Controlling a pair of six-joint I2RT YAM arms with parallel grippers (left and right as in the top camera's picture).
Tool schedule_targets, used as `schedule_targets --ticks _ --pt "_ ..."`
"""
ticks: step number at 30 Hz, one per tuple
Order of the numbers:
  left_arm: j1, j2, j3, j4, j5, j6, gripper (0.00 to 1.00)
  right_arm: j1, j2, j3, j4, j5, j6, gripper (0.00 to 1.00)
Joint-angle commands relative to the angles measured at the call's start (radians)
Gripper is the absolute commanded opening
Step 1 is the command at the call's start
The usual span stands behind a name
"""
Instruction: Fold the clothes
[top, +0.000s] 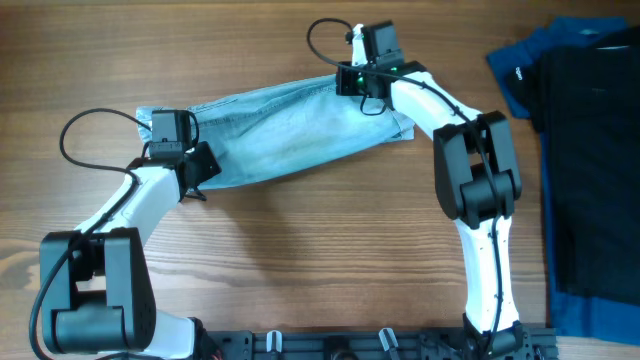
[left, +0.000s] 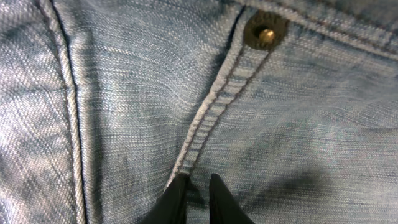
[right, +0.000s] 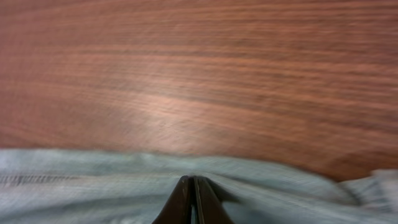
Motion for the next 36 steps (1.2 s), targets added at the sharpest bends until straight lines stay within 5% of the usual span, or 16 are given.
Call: schedule_targets --ticks 1,9,12,15,18,22,25,27,30,31,33,36 --pt "0.006 0.013 -0.001 -0.004 -0.047 0.013 0.14 -0.098 0.06 0.002 -0.013 0.057 0.03 0.04" --pt "0.006 0.013 -0.001 0.0 -0.047 0.013 0.16 -0.272 0.054 0.016 -0.077 -0.055 -0.023 0.05" --pt "0.006 0.013 0.001 0.029 -0.048 0.013 0.26 -0.317 0.018 0.046 -0.175 -0.148 -0.071 0.44" --pt "0.006 -0.001 0.023 0.023 -0.047 0.013 0.37 -0.338 -0.071 0.047 -0.257 -0.167 -0.123 0.7" --pt "0.006 -0.039 0.071 -0.035 -0.047 0.013 0.55 -0.345 -0.18 0.047 -0.367 -0.166 -0.176 0.87" --pt "0.006 -0.099 0.151 -0.146 -0.042 0.016 0.71 -0.349 -0.31 0.047 -0.55 -0.157 -0.223 0.93" --pt "0.006 -0.13 0.185 -0.187 0.015 0.07 0.73 -0.349 -0.344 0.047 -0.652 -0.144 -0.255 0.92" --pt "0.006 -0.131 0.187 -0.145 0.102 0.096 0.72 -0.348 -0.344 0.044 -0.724 -0.144 -0.27 0.82" --pt "0.001 -0.097 0.187 -0.066 0.145 0.133 0.56 -0.348 -0.344 0.039 -0.748 -0.144 -0.27 0.56" --pt "-0.003 -0.07 0.187 -0.036 0.146 0.15 0.4 -0.348 -0.344 0.039 -0.748 -0.145 -0.266 0.4" --pt "-0.012 0.012 0.187 0.031 0.165 0.185 0.24 -0.348 -0.344 0.039 -0.748 -0.145 -0.264 0.22" --pt "-0.016 0.089 0.187 0.14 0.179 0.223 0.23 -0.348 -0.344 0.039 -0.752 -0.145 -0.264 0.2"
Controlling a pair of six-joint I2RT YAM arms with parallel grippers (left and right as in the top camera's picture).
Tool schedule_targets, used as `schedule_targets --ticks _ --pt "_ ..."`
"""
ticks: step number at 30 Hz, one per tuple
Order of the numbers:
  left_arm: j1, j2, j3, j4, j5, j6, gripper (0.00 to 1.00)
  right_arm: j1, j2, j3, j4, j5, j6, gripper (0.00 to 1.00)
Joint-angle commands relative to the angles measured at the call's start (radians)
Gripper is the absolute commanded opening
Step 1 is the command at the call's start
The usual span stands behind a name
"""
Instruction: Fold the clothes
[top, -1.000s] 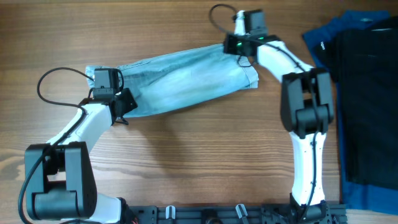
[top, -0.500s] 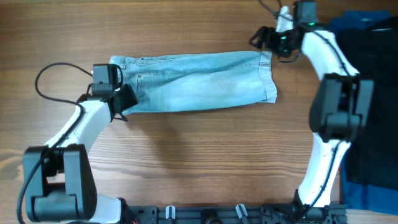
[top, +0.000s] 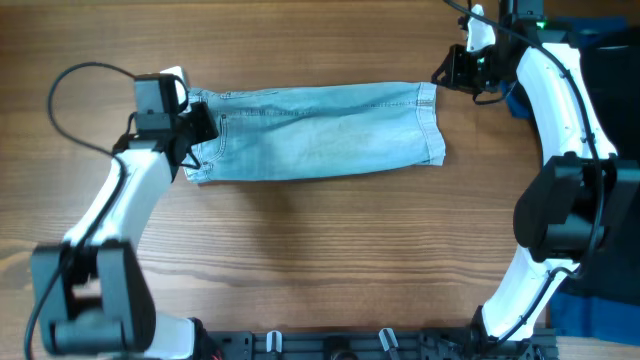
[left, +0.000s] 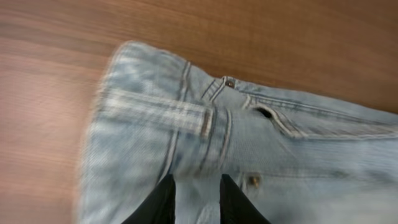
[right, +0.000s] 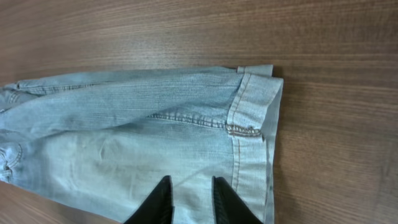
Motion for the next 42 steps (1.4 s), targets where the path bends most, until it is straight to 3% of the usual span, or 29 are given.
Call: schedule_targets --ticks 1,7,12,16,18,22,30,35,42 --pt "-0.012 0.124 0.009 0.132 0.046 0.076 0.23 0.002 0.01 -0.006 -0.006 0.006 -0.007 0.2" --pt "-0.013 0.335 0.009 0.383 0.045 0.075 0.24 0.002 0.01 -0.009 -0.046 0.011 -0.012 0.2" --pt "-0.013 0.359 0.009 0.372 0.046 0.024 0.33 0.002 0.01 -0.026 -0.083 0.068 -0.063 0.47" --pt "-0.013 0.271 0.009 0.243 0.05 0.018 0.44 0.002 0.01 -0.085 -0.101 0.085 -0.09 0.58" --pt "-0.013 0.193 0.009 0.134 0.05 0.018 0.49 0.002 0.01 -0.117 -0.1 0.103 -0.09 0.58" --pt "-0.009 0.085 0.009 -0.118 0.041 0.019 0.41 0.002 0.01 -0.202 -0.069 0.156 -0.072 0.57" --pt "-0.008 0.114 0.007 -0.207 -0.068 0.018 0.38 0.002 0.01 -0.364 0.072 0.183 -0.002 0.58" --pt "-0.005 0.122 0.007 -0.248 -0.21 -0.011 0.33 0.021 0.01 -0.433 0.14 0.183 0.02 0.59" --pt "0.003 0.131 0.007 -0.252 -0.211 -0.032 0.32 0.075 0.009 -0.431 0.198 0.182 0.077 0.59"
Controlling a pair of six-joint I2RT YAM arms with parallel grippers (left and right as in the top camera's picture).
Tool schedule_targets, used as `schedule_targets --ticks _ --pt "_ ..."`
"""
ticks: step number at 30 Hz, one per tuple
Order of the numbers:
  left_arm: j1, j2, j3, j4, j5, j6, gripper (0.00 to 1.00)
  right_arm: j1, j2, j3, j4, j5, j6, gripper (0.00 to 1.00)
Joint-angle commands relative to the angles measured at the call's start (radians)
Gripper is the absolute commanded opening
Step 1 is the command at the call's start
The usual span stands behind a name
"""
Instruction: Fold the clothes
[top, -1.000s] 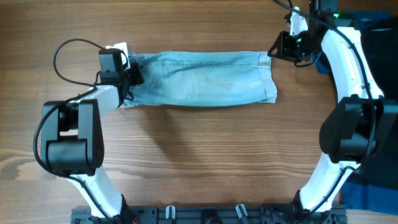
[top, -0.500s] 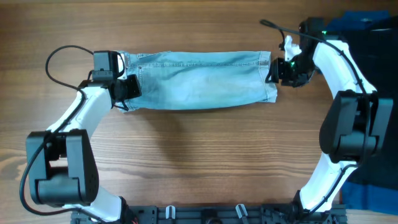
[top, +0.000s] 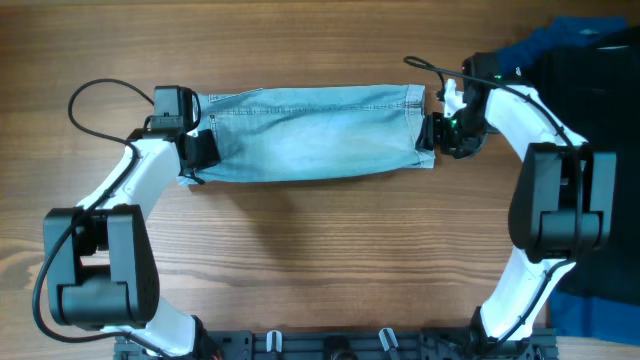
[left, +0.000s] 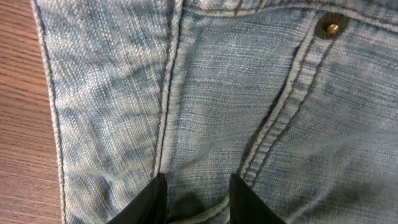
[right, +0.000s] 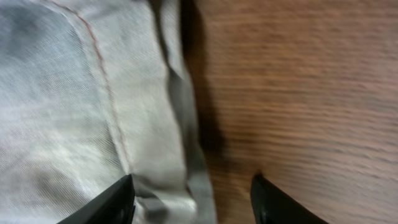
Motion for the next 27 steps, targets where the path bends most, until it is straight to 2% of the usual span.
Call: schedule_targets --ticks 1,2,3,5,7,9,12,13,16,19,22,25,27 --pt "0.013 0.02 -0.009 -0.01 -0.052 -0.032 0.32 0.023 0.009 0.004 0.026 -0.003 0.048 0.56" --pt "0.013 0.017 -0.009 -0.013 -0.046 -0.032 0.31 0.023 0.006 0.02 0.029 -0.019 0.044 0.48" --pt "0.013 0.009 -0.009 -0.02 -0.037 -0.032 0.3 0.023 0.003 0.041 0.029 -0.037 0.036 0.28" --pt "0.012 -0.022 -0.003 -0.034 -0.037 -0.032 0.31 0.024 0.003 0.086 0.023 -0.051 0.032 0.14" --pt "0.012 -0.072 0.021 -0.066 -0.036 -0.032 0.35 0.024 0.003 0.107 0.033 -0.052 0.032 0.07" --pt "0.012 -0.121 0.039 -0.101 -0.036 -0.032 0.39 0.024 0.003 0.112 0.047 -0.071 0.018 0.05" --pt "0.014 -0.212 0.045 -0.146 -0.036 -0.032 0.48 0.026 0.004 0.112 0.085 -0.196 -0.072 0.07" --pt "0.018 -0.23 0.045 -0.156 -0.031 -0.033 0.49 0.027 0.005 0.112 0.1 -0.184 -0.071 0.11" --pt "0.042 -0.238 0.045 -0.183 0.012 -0.036 0.49 0.027 0.006 0.112 0.117 -0.087 -0.056 0.45" --pt "0.081 -0.238 0.045 -0.202 0.063 -0.036 0.48 0.025 0.006 0.112 0.105 0.017 -0.023 0.5" --pt "0.132 -0.238 0.045 -0.202 0.126 -0.035 0.48 0.021 0.006 0.112 0.115 0.002 0.005 0.47" --pt "0.187 -0.235 0.045 -0.202 0.16 -0.035 0.49 0.031 0.007 0.108 0.158 -0.137 -0.07 0.3" --pt "0.222 -0.227 0.045 -0.196 0.211 -0.035 0.54 0.047 0.015 0.108 0.18 -0.145 -0.085 0.11"
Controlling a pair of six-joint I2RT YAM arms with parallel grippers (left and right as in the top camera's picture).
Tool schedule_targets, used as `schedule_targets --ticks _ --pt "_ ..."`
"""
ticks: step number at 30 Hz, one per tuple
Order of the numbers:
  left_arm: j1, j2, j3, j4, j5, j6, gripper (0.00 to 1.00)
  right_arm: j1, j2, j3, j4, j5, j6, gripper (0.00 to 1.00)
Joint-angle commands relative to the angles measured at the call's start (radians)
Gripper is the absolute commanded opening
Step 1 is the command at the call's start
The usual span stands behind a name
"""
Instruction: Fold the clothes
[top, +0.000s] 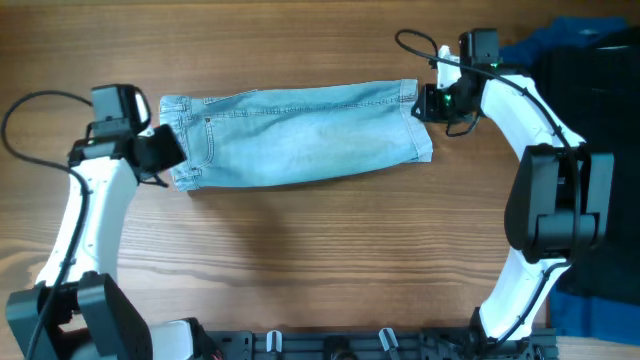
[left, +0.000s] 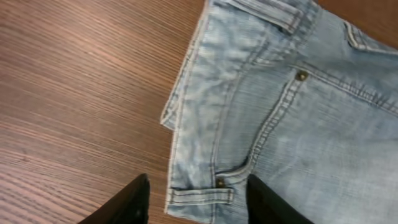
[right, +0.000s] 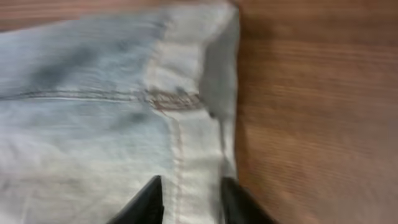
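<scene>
Light blue jeans (top: 300, 135), folded lengthwise, lie flat across the far half of the table, waistband to the left and hem to the right. My left gripper (top: 165, 148) is open at the waistband end. In the left wrist view, the gripper (left: 199, 205) has its fingers (left: 134, 199) wide apart, with the waistband corner and a belt loop (left: 199, 194) between them. My right gripper (top: 425, 103) is open at the far hem corner. The right wrist view shows the gripper (right: 189, 205) straddling the hem (right: 205, 93), which is blurred.
A pile of dark blue and black clothes (top: 590, 150) fills the right edge of the table, just beyond the right arm. Bare wooden table (top: 320, 260) lies in front of the jeans and to their left.
My left gripper has drawn back to the left, off the waistband, and stands wider open. My right gripper has moved from the near hem corner to the far one. The jeans lie much as before.
Both grippers were shut on the jeans, which stretched slanted between them. Then the jeans lay straight and both grippers were open, clear of the ends. Then both were low over the waistband and the near hem corner. Now they stand open at the ends.
</scene>
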Motion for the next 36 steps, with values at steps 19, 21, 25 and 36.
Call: schedule_targets --ticks 19,21,25,36 --pt "0.166 0.227 0.008 0.092 0.357 0.085 0.92 0.043 0.21 0.012 0.042 -0.098 -0.044 0.04" --pt "0.165 0.264 0.008 0.117 0.357 0.119 0.92 0.043 0.214 0.011 0.044 -0.097 -0.044 0.04" --pt "0.165 0.324 0.008 0.158 0.356 0.159 0.89 0.043 0.221 0.011 0.045 -0.098 -0.044 0.04" --pt "0.114 0.439 0.008 0.238 0.383 0.16 0.82 0.043 0.221 0.011 0.059 -0.098 -0.038 0.04"
